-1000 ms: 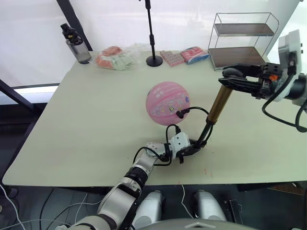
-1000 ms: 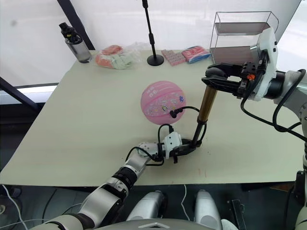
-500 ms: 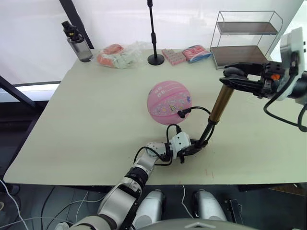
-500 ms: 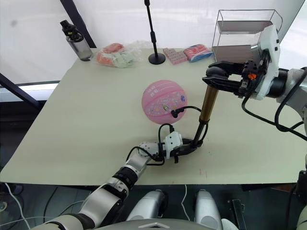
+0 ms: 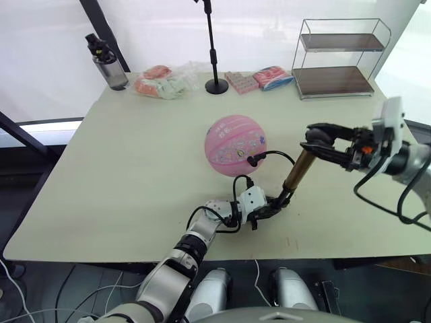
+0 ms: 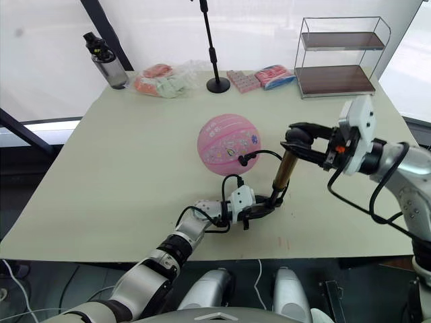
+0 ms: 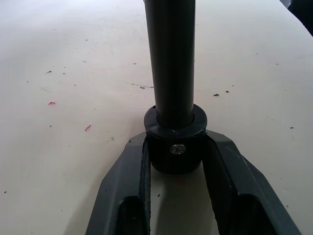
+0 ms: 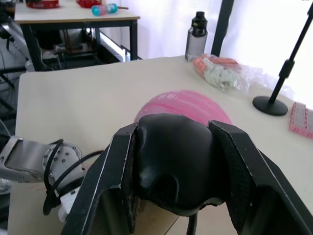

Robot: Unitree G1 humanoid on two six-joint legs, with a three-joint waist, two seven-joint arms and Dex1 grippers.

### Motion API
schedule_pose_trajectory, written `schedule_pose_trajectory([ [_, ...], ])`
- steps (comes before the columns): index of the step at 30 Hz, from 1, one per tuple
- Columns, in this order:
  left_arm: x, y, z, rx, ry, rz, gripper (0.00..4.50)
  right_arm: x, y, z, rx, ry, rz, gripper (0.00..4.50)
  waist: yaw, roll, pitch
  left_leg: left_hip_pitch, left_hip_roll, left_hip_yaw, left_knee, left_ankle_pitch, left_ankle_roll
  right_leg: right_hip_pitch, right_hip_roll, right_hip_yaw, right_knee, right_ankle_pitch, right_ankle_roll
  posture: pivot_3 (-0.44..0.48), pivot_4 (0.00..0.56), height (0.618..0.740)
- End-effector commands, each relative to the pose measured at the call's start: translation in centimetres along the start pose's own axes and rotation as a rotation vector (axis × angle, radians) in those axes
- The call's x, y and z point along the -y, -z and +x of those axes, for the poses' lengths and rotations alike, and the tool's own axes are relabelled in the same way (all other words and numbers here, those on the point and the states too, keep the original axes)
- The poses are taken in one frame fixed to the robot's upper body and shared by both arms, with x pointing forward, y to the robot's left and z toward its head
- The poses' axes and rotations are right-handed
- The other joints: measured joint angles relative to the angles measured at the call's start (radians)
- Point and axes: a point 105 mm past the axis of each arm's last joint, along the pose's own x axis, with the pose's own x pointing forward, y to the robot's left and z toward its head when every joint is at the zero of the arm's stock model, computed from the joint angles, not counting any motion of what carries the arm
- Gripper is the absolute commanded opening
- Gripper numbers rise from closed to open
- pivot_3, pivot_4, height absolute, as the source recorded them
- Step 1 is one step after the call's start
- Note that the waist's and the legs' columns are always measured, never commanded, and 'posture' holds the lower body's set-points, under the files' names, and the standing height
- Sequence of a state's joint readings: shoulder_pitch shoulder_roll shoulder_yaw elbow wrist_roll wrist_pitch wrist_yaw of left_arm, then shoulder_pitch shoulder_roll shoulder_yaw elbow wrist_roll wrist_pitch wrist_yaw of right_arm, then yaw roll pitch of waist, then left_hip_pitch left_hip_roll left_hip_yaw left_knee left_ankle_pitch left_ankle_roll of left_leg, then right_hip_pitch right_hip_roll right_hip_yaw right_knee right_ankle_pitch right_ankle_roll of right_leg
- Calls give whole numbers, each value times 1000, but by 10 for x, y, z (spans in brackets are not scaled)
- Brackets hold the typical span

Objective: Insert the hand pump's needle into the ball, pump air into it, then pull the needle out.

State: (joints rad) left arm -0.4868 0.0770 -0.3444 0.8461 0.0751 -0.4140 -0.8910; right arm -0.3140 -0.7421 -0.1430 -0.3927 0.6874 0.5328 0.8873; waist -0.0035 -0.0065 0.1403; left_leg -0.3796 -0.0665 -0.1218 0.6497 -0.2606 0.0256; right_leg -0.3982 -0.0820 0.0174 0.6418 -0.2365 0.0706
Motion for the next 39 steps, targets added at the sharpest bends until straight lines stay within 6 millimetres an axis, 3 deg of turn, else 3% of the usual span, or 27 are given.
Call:
schedule_pose_trajectory([
  [1,25,33,-5,-106,64,-81,1067,-9,26,6,-63,-17,37,1654,-1,0,0,1,0,-1,0,0,0,1,0,0,0,0,0,0,150,740],
  [7,24,33,-5,-105,60,-85,1067,-20,62,13,-106,-13,13,1654,-5,0,-1,2,0,-1,0,0,0,2,0,-1,0,0,0,0,150,740],
  [16,24,33,-5,-102,57,-90,1067,-30,79,16,-113,-14,33,1653,-8,1,-2,2,0,-1,0,0,0,3,1,-1,0,0,0,0,150,740],
  [21,25,33,-5,-100,57,-94,1067,-24,61,18,-84,-12,8,1653,-8,1,-2,2,0,-1,0,0,0,3,1,-1,0,0,0,0,150,740],
  [26,25,32,-4,-98,60,-96,1067,-13,15,21,16,-27,25,1654,-6,1,-1,1,0,-2,0,0,0,2,0,-1,0,0,0,0,150,740],
  [32,25,32,-3,-96,60,-96,1067,-4,-22,17,79,-41,60,1654,-4,1,0,0,-1,-2,0,0,0,2,0,-2,-1,0,0,0,150,740],
  [39,25,32,-3,-94,57,-99,1067,0,-45,10,96,-54,84,1653,-3,1,0,-1,-1,-2,0,0,0,2,-1,-2,-1,0,0,0,150,740],
])
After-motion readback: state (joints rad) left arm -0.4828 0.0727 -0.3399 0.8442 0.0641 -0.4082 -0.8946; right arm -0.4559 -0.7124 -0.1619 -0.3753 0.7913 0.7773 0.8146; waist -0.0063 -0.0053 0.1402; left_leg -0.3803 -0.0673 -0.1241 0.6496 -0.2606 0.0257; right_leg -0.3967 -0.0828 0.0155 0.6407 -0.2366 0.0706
